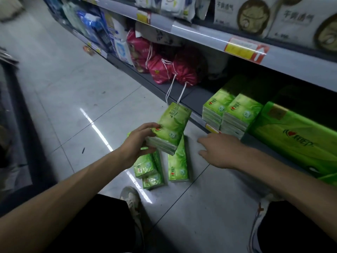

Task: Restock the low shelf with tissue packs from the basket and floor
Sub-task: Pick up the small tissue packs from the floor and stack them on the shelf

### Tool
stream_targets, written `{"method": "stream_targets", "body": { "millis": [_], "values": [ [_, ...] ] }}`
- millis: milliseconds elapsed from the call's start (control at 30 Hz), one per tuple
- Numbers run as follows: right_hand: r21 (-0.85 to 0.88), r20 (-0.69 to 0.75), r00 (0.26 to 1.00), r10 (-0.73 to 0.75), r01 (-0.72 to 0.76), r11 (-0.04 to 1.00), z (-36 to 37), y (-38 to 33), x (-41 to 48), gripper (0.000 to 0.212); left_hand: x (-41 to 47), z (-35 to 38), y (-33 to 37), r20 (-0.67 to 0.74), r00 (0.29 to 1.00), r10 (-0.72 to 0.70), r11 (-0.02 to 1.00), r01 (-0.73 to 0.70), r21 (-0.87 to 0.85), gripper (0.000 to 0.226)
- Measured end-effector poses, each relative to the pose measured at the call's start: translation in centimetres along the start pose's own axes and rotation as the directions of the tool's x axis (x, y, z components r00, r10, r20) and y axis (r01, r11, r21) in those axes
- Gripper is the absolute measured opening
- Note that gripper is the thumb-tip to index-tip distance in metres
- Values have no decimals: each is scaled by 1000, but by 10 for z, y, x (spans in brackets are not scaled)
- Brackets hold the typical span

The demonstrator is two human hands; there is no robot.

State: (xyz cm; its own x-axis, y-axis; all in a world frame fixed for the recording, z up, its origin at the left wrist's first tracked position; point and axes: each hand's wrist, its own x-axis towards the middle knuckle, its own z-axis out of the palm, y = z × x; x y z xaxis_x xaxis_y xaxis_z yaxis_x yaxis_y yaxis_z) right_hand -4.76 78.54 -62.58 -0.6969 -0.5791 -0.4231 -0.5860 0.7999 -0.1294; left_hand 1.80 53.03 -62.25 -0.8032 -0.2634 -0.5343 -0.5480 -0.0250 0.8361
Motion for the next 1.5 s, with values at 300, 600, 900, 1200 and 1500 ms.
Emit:
{"method": "stream_targets", "body": {
  "millis": [300, 600, 900, 1200, 1500],
  "values": [
    [560, 66, 990, 124, -140, 817, 1, -8, 7, 53, 0, 10, -4, 23, 997, -74, 972, 77, -221, 50],
    [935, 345, 932, 109, -332, -122, -8, -12, 11, 57, -1, 7, 1, 84, 995, -61, 944, 85, -318, 28],
    [957, 167, 974, 154, -122, -265, -15, -18, 16, 38, -2, 15, -2, 161, 979, -121, 899, 177, -401, 11],
    [996, -8, 957, 290, 34, -84, -22, -34, 9, 30, -5, 29, -1, 230, 967, -114, 867, 210, -452, 33],
    [991, 134, 939, 318, -124, -51, -26, -21, 9, 23, 6, 6, 3, 290, 938, -188, 628, 342, -700, 32]
  ]
}}
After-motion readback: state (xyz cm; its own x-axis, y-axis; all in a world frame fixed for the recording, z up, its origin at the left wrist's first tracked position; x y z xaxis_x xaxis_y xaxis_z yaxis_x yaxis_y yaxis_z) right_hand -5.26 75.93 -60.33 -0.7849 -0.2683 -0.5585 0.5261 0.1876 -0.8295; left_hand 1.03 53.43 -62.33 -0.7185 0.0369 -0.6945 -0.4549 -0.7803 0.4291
